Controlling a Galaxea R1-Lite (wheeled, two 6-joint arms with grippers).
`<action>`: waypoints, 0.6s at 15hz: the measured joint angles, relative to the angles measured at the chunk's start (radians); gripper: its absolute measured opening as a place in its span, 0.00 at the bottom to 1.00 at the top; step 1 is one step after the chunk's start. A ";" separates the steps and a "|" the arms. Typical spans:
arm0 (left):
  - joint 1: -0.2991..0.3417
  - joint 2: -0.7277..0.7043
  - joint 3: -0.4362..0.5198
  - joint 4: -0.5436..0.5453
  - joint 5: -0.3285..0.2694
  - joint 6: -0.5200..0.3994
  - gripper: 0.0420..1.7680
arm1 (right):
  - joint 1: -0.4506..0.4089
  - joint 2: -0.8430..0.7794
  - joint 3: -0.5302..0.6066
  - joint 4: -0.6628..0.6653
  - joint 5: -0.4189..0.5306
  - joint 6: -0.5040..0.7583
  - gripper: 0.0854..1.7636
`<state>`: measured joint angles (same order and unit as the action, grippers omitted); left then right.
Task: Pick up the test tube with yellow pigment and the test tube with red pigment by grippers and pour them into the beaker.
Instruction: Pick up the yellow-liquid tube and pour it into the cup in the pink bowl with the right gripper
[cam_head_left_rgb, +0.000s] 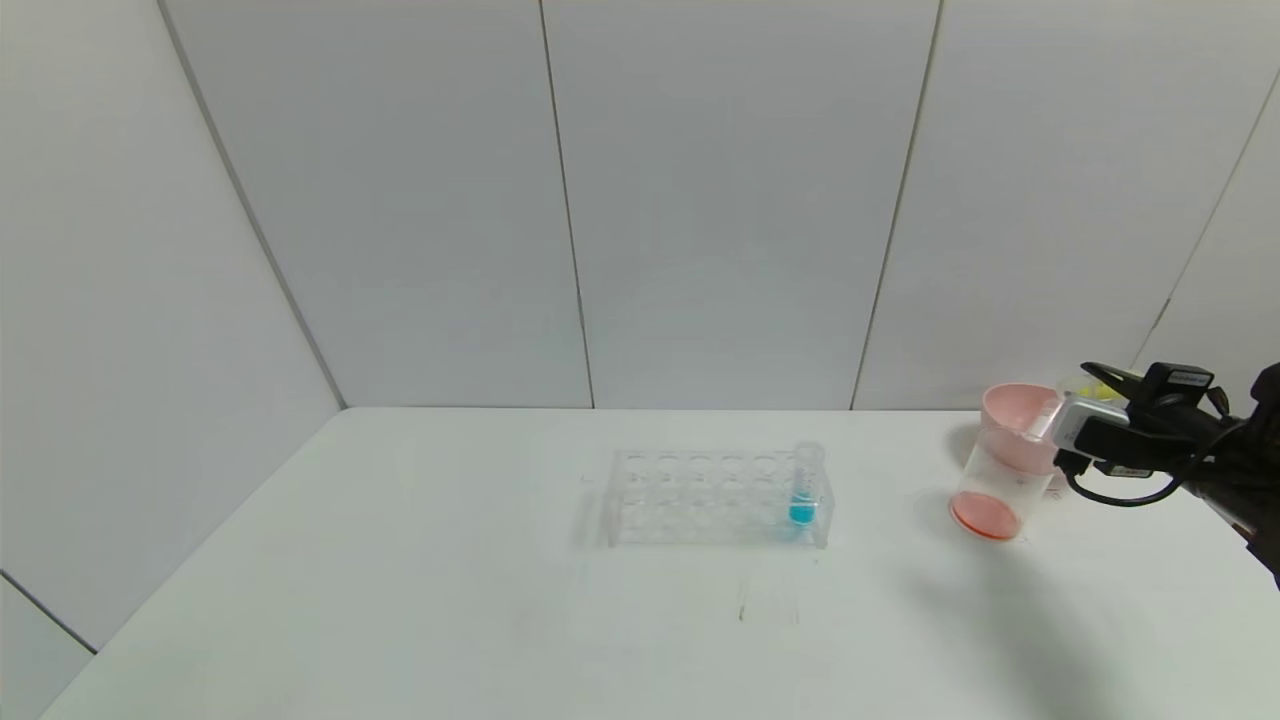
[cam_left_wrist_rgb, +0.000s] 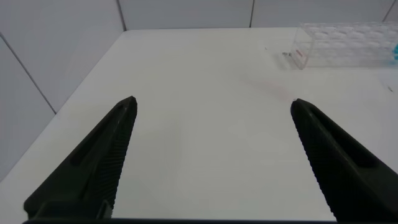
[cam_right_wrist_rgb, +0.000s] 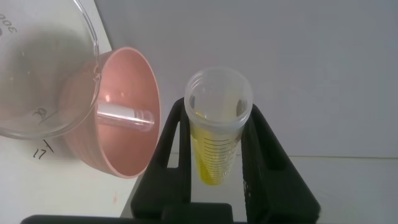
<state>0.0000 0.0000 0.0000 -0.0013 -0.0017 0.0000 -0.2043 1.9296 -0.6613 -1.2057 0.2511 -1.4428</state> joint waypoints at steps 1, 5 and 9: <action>0.000 0.000 0.000 0.000 0.000 0.000 1.00 | -0.001 0.000 0.000 -0.001 0.000 -0.013 0.26; 0.000 0.000 0.000 0.000 0.000 0.000 1.00 | 0.000 0.000 0.010 -0.006 -0.015 -0.053 0.26; 0.000 0.000 0.000 0.000 0.000 0.000 1.00 | 0.001 -0.003 0.020 -0.006 -0.016 -0.100 0.26</action>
<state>0.0000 0.0000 0.0000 -0.0013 -0.0017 0.0000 -0.2034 1.9270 -0.6411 -1.2119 0.2355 -1.5426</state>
